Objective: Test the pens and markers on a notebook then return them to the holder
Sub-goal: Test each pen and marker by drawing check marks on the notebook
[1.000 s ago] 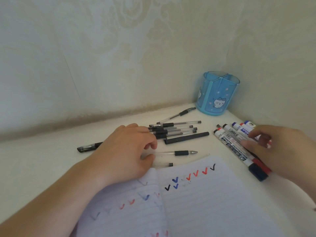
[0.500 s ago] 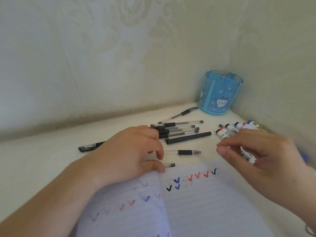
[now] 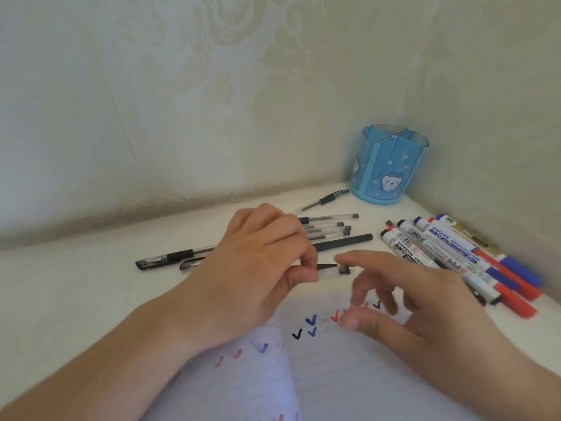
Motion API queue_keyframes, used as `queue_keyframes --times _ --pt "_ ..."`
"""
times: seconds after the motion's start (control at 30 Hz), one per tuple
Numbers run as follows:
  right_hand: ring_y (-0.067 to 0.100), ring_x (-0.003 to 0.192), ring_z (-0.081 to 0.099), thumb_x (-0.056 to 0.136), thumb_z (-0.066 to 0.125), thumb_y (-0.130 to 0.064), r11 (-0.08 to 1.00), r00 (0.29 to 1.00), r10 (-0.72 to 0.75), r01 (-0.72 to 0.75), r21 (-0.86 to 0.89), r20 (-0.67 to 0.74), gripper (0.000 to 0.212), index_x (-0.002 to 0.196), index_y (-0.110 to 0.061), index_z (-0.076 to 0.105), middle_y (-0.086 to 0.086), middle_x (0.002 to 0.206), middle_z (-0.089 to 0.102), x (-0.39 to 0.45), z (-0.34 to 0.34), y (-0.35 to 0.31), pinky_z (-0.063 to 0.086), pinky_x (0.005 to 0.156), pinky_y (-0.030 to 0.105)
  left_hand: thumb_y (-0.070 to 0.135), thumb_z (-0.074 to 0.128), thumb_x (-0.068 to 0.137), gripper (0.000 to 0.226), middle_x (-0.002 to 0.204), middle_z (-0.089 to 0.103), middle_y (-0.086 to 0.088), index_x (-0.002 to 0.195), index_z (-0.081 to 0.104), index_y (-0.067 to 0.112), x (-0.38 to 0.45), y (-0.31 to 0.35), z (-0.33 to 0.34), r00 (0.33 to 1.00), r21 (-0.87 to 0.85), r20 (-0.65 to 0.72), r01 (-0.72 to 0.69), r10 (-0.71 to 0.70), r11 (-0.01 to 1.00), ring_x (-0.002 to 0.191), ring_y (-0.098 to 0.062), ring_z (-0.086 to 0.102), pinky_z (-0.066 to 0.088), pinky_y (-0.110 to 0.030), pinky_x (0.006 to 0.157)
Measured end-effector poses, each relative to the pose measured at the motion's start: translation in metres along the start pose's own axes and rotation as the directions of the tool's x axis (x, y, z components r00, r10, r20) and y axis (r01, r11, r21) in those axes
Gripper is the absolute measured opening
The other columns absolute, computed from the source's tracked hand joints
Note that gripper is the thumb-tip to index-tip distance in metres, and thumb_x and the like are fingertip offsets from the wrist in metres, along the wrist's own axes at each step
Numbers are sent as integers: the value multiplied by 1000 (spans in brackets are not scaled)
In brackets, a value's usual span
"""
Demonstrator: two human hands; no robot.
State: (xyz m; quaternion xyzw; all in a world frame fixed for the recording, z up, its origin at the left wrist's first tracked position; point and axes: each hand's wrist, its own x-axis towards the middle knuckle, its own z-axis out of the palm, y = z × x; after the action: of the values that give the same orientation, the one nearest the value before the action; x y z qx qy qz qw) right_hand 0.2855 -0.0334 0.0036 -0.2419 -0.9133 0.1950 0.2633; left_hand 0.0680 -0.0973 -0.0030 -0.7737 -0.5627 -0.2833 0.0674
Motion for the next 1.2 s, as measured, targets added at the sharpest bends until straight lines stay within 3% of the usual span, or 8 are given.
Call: queue_keyframes --times 0.17,0.23,0.4,0.53,0.83,0.97,1.07,1.2 --pt "-6 55 53 80 66 -51 997 992 -39 46 56 -120 22 95 -36 70 -32 70 61 2 8 -1 35 56 0 52 42 95 32 99 54 14 94 59 26 -2 4 3 997 -24 55 -50 51 998 100 -13 47 34 -29 93" --pt "6 48 55 79 64 -59 962 964 92 -22 273 -248 24 87 -38 71 -22 70 69 3 0 0 47 50 15 50 40 97 33 97 56 12 98 58 22 -3 2 3 997 -79 62 -41 46 996 94 -11 51 39 -28 87" --pt "15 44 55 60 82 -53 610 956 256 -45 791 -143 35 80 -26 73 4 63 71 4 -6 -7 43 46 14 38 36 102 34 84 54 12 100 60 13 -2 9 2 1000 -189 21 -10 15 982 73 -7 48 40 -18 66" --pt "15 48 59 68 84 -21 642 986 153 -154 751 71 18 71 -18 66 9 61 70 -1 9 -12 49 48 21 31 40 100 27 79 59 8 99 62 16 -4 19 3 978 -222 165 -93 131 971 69 -9 51 39 -18 60" --pt "23 52 63 78 75 -38 837 999 -22 35 546 -30 17 74 -24 68 1 66 69 -7 0 -10 50 49 26 35 51 98 25 60 46 14 105 67 17 -4 20 -6 959 -395 223 -77 177 916 49 2 38 27 -7 50" --pt "26 46 55 76 75 -45 657 997 81 -67 751 17 23 79 -23 69 6 55 66 -1 -9 1 39 45 26 54 50 91 33 58 38 10 117 51 34 -8 16 -7 967 -304 239 -12 88 952 50 -4 37 24 -12 52" --pt "37 60 66 74 75 -44 460 977 104 -215 862 189 43 99 -8 73 23 71 71 8 -14 6 46 46 29 24 33 89 29 67 42 3 115 46 27 -9 8 -9 982 -444 187 101 -19 890 56 -11 36 30 -22 56" --pt "19 38 50 62 87 -29 676 922 357 -366 639 151 29 62 -9 65 9 49 64 8 5 7 38 38 20 -3 30 87 39 77 44 0 115 43 21 -6 3 -5 989 -424 90 142 -114 895 62 -10 36 32 -17 60"
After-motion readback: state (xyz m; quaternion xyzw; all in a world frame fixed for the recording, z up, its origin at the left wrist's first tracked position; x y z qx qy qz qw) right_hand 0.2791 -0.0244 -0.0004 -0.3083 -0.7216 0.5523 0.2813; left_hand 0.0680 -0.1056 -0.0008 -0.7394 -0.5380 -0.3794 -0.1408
